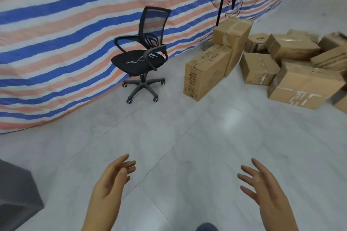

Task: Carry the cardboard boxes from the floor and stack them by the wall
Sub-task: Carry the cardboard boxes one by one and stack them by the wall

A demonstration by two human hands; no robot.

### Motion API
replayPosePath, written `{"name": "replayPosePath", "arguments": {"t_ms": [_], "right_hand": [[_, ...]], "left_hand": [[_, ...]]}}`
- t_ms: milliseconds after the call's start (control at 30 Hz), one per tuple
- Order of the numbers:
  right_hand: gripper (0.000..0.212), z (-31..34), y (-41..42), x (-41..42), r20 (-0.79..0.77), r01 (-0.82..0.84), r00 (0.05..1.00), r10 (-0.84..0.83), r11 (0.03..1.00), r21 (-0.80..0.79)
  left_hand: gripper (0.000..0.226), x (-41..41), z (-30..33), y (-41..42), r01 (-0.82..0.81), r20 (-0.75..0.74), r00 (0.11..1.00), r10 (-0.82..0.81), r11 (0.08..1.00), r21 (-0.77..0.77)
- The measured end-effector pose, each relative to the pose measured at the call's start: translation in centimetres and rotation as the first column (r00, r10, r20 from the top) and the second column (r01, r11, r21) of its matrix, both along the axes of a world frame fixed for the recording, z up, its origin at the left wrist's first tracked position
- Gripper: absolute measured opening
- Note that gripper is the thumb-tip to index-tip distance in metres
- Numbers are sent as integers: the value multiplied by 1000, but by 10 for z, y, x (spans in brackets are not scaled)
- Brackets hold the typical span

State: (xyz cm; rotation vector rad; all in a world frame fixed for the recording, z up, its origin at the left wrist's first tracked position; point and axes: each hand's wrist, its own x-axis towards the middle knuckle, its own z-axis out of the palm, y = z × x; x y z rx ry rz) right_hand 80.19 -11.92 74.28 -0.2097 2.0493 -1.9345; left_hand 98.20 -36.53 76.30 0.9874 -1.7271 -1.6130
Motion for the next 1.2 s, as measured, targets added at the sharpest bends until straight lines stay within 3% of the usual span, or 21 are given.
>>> {"name": "replayPosePath", "arguments": {"t_ms": [267,400,600,900,1100,1200], "right_hand": [[32,-21,-64,-124,67,33,997,-36,998,59],[31,-20,-96,-226,3,14,1000,-15,996,89],[30,-3,-129,-376,-57,36,998,-29,991,126],[31,-30,-209,-511,38,14,999,-21,984,176],[31,-57,-289,-609,76,132,986,-149,972,197],[31,-47,-339,-670,54,189,977,-205,959,212]], "left_hand": [[32,-135,-18,-74,43,53,998,-44,999,29],[30,-229,-24,-104,-8,48,999,6,999,33],[32,-375,-17,-135,46,56,997,-45,999,-17],[26,-525,-30,-227,78,192,979,-75,997,-9],[38,-657,-37,-325,237,279,936,-216,970,-45],[24,-731,-30,-384,327,287,910,-299,943,-56]]}}
